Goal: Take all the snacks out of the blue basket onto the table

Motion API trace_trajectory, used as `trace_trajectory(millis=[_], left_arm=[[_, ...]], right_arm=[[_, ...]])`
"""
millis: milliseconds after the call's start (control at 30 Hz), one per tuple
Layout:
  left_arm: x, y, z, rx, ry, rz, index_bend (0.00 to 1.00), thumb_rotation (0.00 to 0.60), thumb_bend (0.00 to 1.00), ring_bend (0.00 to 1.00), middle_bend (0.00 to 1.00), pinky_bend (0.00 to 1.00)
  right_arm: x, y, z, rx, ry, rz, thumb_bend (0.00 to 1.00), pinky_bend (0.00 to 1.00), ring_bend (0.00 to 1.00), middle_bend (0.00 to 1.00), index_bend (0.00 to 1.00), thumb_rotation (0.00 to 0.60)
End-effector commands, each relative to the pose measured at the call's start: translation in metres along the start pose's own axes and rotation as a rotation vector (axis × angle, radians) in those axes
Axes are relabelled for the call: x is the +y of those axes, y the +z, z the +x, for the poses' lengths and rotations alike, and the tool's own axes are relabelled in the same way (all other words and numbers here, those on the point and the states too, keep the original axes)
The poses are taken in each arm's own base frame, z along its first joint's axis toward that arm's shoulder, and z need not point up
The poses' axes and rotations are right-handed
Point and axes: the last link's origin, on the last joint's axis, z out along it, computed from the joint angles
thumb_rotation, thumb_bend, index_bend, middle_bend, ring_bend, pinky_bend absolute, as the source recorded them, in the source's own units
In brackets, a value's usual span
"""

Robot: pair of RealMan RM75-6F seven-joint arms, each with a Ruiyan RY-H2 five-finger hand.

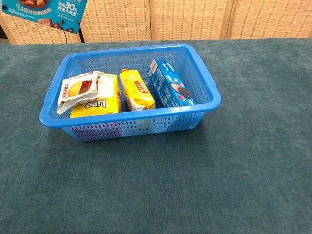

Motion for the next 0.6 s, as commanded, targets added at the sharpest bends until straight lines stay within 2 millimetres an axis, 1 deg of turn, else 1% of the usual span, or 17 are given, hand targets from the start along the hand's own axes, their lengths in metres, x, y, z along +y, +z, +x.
trace_trajectory(millis=[33, 200, 233, 267, 300, 333, 367, 400, 433, 467, 500, 600], left_arm=[[-0.059, -0.003, -0.003, 0.014, 0.061, 0.15, 0.64, 0.6, 0.35, 0.51, 0.61, 0.57], [-0.099, -0.006, -0.022, -0.006, 0.144, 0.254, 0.64, 0.6, 0.35, 0.5, 0.61, 0.57], [-0.108, -0.007, -0.029, -0.025, 0.154, 0.285, 0.63, 0.6, 0.35, 0.47, 0.6, 0.57], [-0.111, -0.008, -0.034, -0.041, 0.152, 0.297, 0.59, 0.6, 0.34, 0.44, 0.56, 0.55], [-0.113, -0.009, -0.039, -0.06, 0.148, 0.303, 0.5, 0.6, 0.32, 0.35, 0.46, 0.51], [-0.114, -0.009, -0.042, -0.079, 0.143, 0.303, 0.32, 0.6, 0.26, 0.22, 0.28, 0.43], [-0.114, -0.01, -0.047, -0.109, 0.131, 0.298, 0.14, 0.6, 0.18, 0.1, 0.12, 0.3], [-0.112, -0.01, -0.048, -0.127, 0.115, 0.29, 0.06, 0.6, 0.12, 0.04, 0.04, 0.21], [-0.107, -0.009, -0.048, -0.13, 0.086, 0.273, 0.0, 0.6, 0.05, 0.0, 0.0, 0.1], [-0.102, -0.009, -0.045, -0.119, 0.051, 0.245, 0.0, 0.6, 0.01, 0.0, 0.0, 0.02], [-0.097, -0.008, -0.042, -0.1, 0.024, 0.213, 0.0, 0.6, 0.0, 0.0, 0.0, 0.0], [-0.08, -0.009, -0.028, -0.043, -0.007, 0.092, 0.0, 0.6, 0.0, 0.0, 0.0, 0.0]], right_arm=[[-0.002, 0.0, -0.001, -0.004, -0.001, 0.003, 0.0, 0.0, 0.0, 0.0, 0.0, 0.6], [-0.004, 0.001, -0.003, -0.012, -0.006, 0.007, 0.0, 0.0, 0.0, 0.0, 0.0, 0.6], [-0.004, 0.001, -0.004, -0.013, -0.008, 0.007, 0.0, 0.0, 0.0, 0.0, 0.0, 0.6], [-0.004, 0.001, -0.004, -0.014, -0.007, 0.006, 0.0, 0.0, 0.0, 0.0, 0.0, 0.6], [-0.004, 0.002, -0.004, -0.015, -0.006, 0.005, 0.0, 0.0, 0.0, 0.0, 0.0, 0.6], [-0.004, 0.002, -0.004, -0.015, -0.006, 0.004, 0.0, 0.0, 0.0, 0.0, 0.0, 0.6], [-0.004, 0.002, -0.004, -0.014, -0.007, 0.003, 0.0, 0.0, 0.0, 0.0, 0.0, 0.6], [-0.004, 0.002, -0.004, -0.014, -0.007, 0.002, 0.0, 0.0, 0.0, 0.0, 0.0, 0.6], [-0.004, 0.001, -0.004, -0.015, -0.006, 0.002, 0.0, 0.0, 0.0, 0.0, 0.0, 0.6], [-0.004, 0.001, -0.004, -0.015, -0.005, 0.002, 0.0, 0.0, 0.0, 0.0, 0.0, 0.6], [-0.003, 0.001, -0.004, -0.014, -0.005, 0.002, 0.0, 0.0, 0.0, 0.0, 0.0, 0.6], [-0.003, 0.001, -0.003, -0.012, -0.002, 0.001, 0.0, 0.0, 0.0, 0.0, 0.0, 0.6]])
